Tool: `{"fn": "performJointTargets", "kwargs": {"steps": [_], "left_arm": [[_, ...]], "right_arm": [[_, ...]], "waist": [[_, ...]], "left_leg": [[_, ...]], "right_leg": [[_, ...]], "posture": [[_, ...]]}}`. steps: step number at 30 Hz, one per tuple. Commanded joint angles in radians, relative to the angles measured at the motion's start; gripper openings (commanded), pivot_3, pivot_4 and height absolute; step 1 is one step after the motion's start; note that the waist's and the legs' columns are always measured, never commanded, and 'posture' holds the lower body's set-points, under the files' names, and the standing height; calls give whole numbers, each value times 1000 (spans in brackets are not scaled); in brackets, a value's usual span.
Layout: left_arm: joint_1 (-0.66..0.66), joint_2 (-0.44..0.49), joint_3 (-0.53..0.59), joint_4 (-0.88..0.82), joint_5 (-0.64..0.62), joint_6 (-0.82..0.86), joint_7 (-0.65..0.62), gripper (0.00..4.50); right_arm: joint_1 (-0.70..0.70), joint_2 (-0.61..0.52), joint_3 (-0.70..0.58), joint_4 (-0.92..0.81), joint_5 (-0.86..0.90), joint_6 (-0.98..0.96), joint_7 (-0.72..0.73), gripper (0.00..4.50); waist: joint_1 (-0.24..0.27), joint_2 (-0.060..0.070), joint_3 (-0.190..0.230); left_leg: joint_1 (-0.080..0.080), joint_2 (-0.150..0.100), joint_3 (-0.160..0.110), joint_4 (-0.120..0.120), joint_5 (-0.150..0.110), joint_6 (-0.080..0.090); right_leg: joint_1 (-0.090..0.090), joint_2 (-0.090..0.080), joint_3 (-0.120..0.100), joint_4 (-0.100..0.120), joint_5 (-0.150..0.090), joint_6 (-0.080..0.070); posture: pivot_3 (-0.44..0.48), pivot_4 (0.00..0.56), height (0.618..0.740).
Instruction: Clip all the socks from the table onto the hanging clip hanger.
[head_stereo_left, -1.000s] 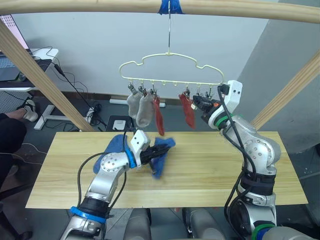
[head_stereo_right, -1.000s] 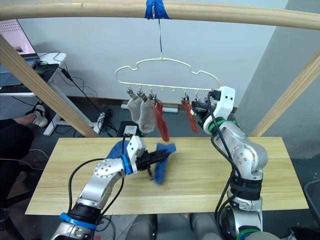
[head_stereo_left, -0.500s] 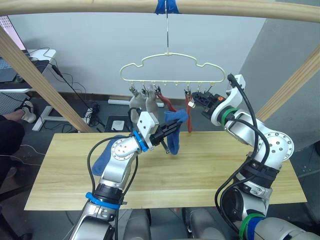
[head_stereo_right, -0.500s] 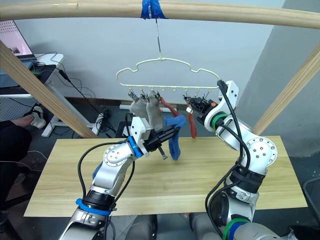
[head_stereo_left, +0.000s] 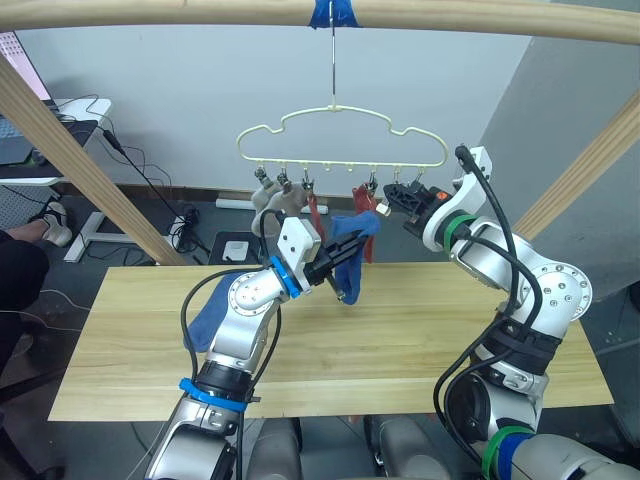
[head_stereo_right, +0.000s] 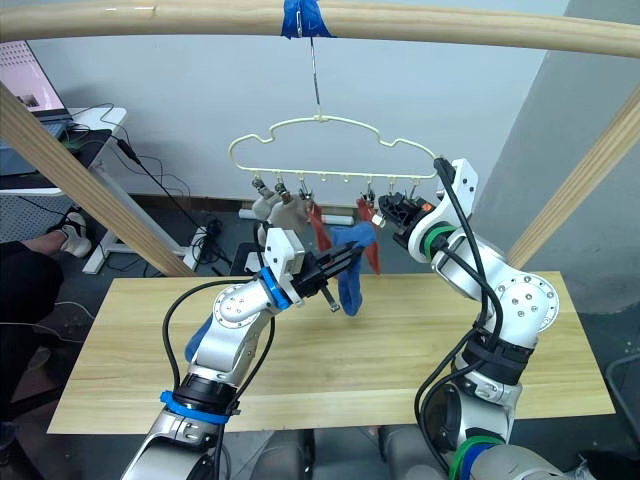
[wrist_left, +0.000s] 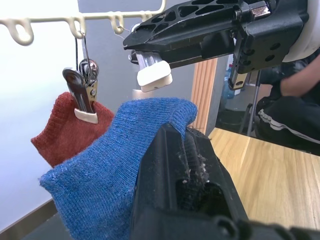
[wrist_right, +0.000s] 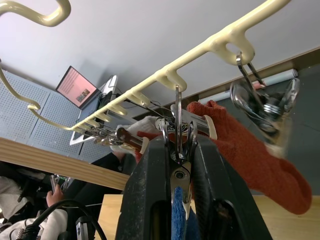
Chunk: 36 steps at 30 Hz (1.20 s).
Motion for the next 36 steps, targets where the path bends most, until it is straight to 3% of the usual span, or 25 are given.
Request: {"fn": "performJointTargets", "kwargs": {"steps": [1,23,36], "left_arm": [[-26,-13,2,-5,-17,-29,5,19],[-42,-22,7,3,-29,-37,4,19],[-54,-25,6,17,-24,-45,9,19]], "right_arm": [[6,-14,26,-14,58,-25,-17,280],[34,-130,127,38,159,-161,-59,280],[56,-135,175,46,329,-241,-165,280]], "waist": [[0,0,0],[0,0,0],[0,0,0]], "left_leg": [[0,0,0,0,0,0],[-1,0,0,0,0,0],[-1,0,0,0,0,0]], "right_leg": [[0,0,0,0,0,0],[0,0,0,-1,0,0],[0,0,0,-1,0,0]], "posture": [[-99,218,740],[-98,215,740],[-94,213,740]]}}
